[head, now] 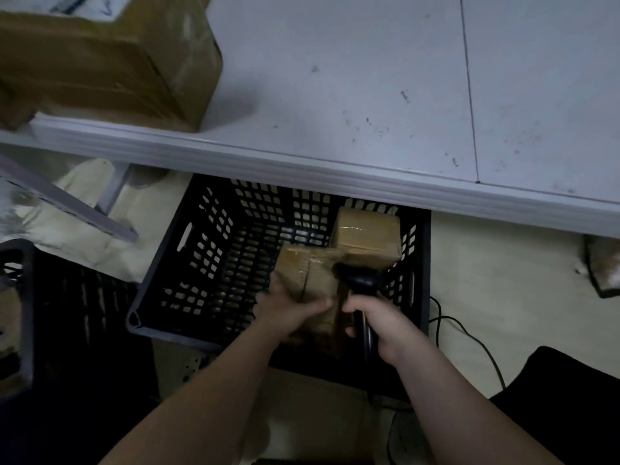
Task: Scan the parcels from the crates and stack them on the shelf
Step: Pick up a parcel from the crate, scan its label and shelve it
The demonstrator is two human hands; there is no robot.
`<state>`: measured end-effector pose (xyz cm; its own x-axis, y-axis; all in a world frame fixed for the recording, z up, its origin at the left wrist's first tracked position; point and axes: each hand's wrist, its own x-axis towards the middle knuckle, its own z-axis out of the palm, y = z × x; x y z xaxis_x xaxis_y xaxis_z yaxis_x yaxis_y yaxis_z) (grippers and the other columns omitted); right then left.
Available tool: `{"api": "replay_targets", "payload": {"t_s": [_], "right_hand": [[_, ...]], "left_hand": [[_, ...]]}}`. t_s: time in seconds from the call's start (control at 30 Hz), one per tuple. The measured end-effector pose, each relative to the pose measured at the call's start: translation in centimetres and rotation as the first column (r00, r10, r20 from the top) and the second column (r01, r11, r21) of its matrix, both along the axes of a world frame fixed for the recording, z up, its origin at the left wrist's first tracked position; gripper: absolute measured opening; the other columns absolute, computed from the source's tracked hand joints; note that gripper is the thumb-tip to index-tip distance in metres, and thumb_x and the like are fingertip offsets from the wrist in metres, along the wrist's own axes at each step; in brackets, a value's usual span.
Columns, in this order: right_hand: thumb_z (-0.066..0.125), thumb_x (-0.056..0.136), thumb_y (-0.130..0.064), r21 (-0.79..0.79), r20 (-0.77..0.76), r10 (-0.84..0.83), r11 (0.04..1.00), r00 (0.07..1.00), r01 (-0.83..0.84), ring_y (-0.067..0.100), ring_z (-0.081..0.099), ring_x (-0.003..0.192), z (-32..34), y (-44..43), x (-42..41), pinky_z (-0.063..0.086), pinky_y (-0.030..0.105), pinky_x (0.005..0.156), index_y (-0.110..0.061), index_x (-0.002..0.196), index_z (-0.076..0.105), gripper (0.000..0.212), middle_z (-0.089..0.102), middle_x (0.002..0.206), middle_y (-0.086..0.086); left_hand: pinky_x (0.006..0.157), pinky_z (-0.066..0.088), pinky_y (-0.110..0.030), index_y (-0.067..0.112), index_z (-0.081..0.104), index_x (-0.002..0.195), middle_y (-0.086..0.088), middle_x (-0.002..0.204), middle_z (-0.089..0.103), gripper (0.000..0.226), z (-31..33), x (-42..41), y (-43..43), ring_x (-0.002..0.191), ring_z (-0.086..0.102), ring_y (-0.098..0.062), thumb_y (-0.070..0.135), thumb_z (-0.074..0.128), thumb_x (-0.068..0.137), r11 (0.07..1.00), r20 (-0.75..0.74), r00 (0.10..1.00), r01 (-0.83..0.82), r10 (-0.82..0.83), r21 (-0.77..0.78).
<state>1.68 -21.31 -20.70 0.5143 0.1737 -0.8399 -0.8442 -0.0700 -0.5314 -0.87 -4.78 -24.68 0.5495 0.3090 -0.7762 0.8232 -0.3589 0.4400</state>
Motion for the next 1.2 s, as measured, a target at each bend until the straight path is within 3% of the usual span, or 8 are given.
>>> {"api": "replay_targets", "payload": {"t_s": [0.23, 0.43, 0.63, 0.77, 0.87, 1.03, 1.13, 1.2], "right_hand": [[0.059, 0.081, -0.002, 0.124, 0.166, 0.009, 0.992, 0.986, -0.03, 0.018, 0.061, 0.091, 5.5, 1.3, -1.9, 0.048, 0.026, 0.068, -0.011, 0.108, 0.065, 0.03, 0.066, 0.107, 0.006], [0.058, 0.081, 0.002, 0.177, 0.243, 0.021, 0.982, 0.97, -0.065, 0.015, 0.061, 0.086, 9.6, 2.7, -4.5, 0.046, 0.025, 0.066, -0.014, 0.108, 0.064, 0.032, 0.067, 0.103, 0.0], [0.058, 0.084, 0.002, 0.199, 0.329, 0.043, 0.973, 0.943, -0.114, 0.012, 0.061, 0.104, 12.8, 3.9, -6.2, 0.047, 0.025, 0.068, -0.02, 0.114, 0.06, 0.037, 0.068, 0.116, -0.006], [0.059, 0.084, 0.001, 0.201, 0.382, 0.097, 0.962, 0.919, -0.185, 0.015, 0.061, 0.111, 14.8, 4.0, -7.1, 0.048, 0.027, 0.07, -0.018, 0.111, 0.061, 0.034, 0.071, 0.114, -0.005], [0.061, 0.082, 0.001, 0.18, 0.45, 0.065, 0.97, 0.891, -0.162, 0.024, 0.065, 0.107, 16.3, 3.7, -7.4, 0.045, 0.027, 0.062, -0.014, 0.102, 0.062, 0.025, 0.072, 0.111, 0.003], [0.066, 0.08, -0.001, 0.176, 0.592, -0.12, 0.984, 0.797, 0.018, 0.018, 0.057, 0.065, 18.3, 2.0, -7.1, 0.042, 0.029, 0.053, -0.009, 0.095, 0.064, 0.017, 0.067, 0.08, 0.008], [0.069, 0.082, -0.007, 0.179, 0.614, -0.186, 0.979, 0.767, 0.094, 0.018, 0.056, 0.066, 19.1, 1.1, -6.7, 0.043, 0.031, 0.057, -0.015, 0.089, 0.062, 0.013, 0.06, 0.075, 0.006], [0.07, 0.082, -0.011, 0.179, 0.603, -0.221, 0.974, 0.766, 0.139, 0.017, 0.058, 0.071, 19.3, 0.8, -6.8, 0.044, 0.03, 0.057, -0.018, 0.095, 0.061, 0.017, 0.062, 0.079, 0.003]], "left_hand": [[0.114, 0.022, -0.05, 0.037, -0.013, 0.15, -0.018, 0.151, 0.005, 0.137, 5.7, -2.2, 0.5, 0.141, 0.01, -0.041, 0.075, 0.075, 0.051, 0.981, 0.078, 0.993, 0.07, -0.085, 0.179], [0.111, 0.026, -0.047, 0.036, -0.005, 0.152, -0.019, 0.147, 0.012, 0.127, 10.1, -4.3, 1.4, 0.137, 0.018, -0.04, 0.062, 0.078, 0.06, 0.983, 0.183, 0.983, -0.056, 0.023, 0.174], [0.109, 0.03, -0.045, 0.039, 0.001, 0.151, -0.019, 0.148, 0.012, 0.138, 13.8, -6.7, 2.4, 0.136, 0.02, -0.042, 0.07, 0.069, 0.036, 0.984, 0.262, 0.955, -0.162, 0.139, 0.07], [0.104, 0.039, -0.046, 0.046, 0.014, 0.147, -0.013, 0.146, 0.018, 0.131, 15.2, -8.2, 3.1, 0.132, 0.028, -0.041, 0.07, 0.066, 0.029, 0.975, 0.318, 0.921, -0.217, 0.223, -0.056], [0.094, 0.049, -0.045, 0.057, 0.038, 0.131, -0.008, 0.143, 0.04, 0.102, 15.3, -9.2, 4.6, 0.125, 0.045, -0.037, 0.063, 0.083, 0.039, 0.939, 0.382, 0.873, -0.207, 0.304, -0.275], [0.079, 0.058, -0.045, 0.023, 0.058, 0.127, -0.01, 0.114, 0.07, 0.071, 19.3, -11.3, 6.3, 0.099, 0.069, -0.03, 0.04, 0.072, 0.059, 0.813, 0.449, 0.788, -0.109, 0.422, -0.572], [0.058, 0.057, -0.031, 0.012, 0.065, 0.11, -0.012, 0.098, 0.074, 0.038, 20.8, -12.1, 6.9, 0.08, 0.072, -0.025, 0.036, 0.051, 0.085, 0.731, 0.419, 0.762, -0.102, 0.493, -0.675], [0.07, 0.053, -0.033, 0.014, 0.068, 0.103, -0.014, 0.102, 0.073, 0.042, 21.3, -12.3, 7.3, 0.086, 0.068, -0.028, 0.041, 0.039, 0.09, 0.71, 0.384, 0.764, -0.135, 0.519, -0.691]]}}
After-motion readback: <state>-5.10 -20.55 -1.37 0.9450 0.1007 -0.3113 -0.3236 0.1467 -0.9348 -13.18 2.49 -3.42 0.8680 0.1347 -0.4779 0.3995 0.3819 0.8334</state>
